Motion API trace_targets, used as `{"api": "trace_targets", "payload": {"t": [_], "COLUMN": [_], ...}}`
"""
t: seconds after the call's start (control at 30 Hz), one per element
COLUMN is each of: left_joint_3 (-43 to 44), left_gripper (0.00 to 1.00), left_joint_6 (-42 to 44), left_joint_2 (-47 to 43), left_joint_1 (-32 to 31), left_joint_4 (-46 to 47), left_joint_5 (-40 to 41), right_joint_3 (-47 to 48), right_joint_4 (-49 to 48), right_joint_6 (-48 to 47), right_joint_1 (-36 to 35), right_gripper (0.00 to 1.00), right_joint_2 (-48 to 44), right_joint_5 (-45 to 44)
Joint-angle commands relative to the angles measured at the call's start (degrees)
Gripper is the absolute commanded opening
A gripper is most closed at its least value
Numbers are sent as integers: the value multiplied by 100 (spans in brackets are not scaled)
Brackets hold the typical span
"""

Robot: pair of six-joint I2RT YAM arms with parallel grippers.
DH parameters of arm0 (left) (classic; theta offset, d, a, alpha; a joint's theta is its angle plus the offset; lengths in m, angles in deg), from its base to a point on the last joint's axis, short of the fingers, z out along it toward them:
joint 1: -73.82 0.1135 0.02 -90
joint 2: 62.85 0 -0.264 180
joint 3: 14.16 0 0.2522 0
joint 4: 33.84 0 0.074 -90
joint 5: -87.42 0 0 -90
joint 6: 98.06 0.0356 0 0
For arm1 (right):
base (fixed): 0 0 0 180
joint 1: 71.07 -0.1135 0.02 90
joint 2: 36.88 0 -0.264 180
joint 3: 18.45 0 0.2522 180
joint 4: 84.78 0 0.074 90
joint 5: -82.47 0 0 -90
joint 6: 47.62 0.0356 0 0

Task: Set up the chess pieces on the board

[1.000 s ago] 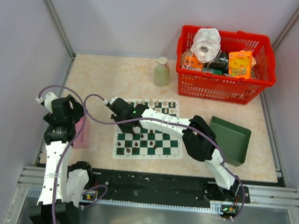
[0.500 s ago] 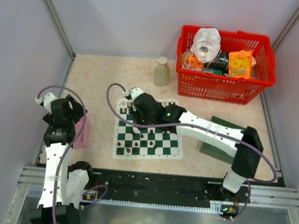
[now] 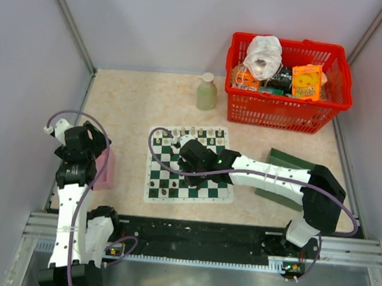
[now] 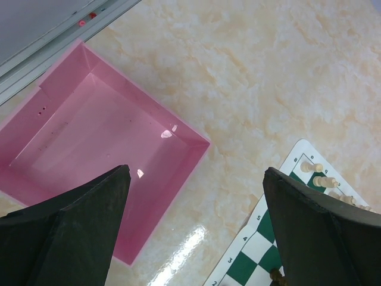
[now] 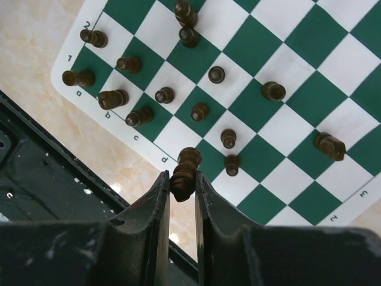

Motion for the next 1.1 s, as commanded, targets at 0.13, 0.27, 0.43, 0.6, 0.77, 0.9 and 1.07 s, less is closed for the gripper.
{"api": "trace_targets", "payload": {"t": [0.13, 0.27, 0.43, 0.6, 0.77, 0.9, 1.07], "left_joint_3": [-3, 6, -12, -47, -56, -91, -91], "left_gripper": [99, 99, 99, 99, 99, 99, 99], "left_joint_6": [-44, -70, -61, -61, -61, -61, -61], "left_joint_2": [-164, -129, -85, -103, -102, -102, -111], "left_joint_1": [36, 36, 36, 36, 36, 36, 36], "left_joint_4": [128, 155, 181, 181, 190, 199, 199], "left_joint_5": [71, 27, 18, 27, 9, 18, 18], "right_joint_3": [-41, -50, -41, -58, -111, -181, -252], "right_joint_4": [-672, -725, -760, -769, -804, -848, -909], "right_joint_6": [96, 105, 140, 184, 228, 281, 316], "right_joint_1": [-220, -307, -352, -360, -369, -378, -369], "right_gripper": [11, 11, 11, 11, 11, 11, 11], "right_joint_2": [446, 551, 701, 789, 789, 832, 876], "right_joint_5": [121, 121, 15, -46, 24, 6, -46]}}
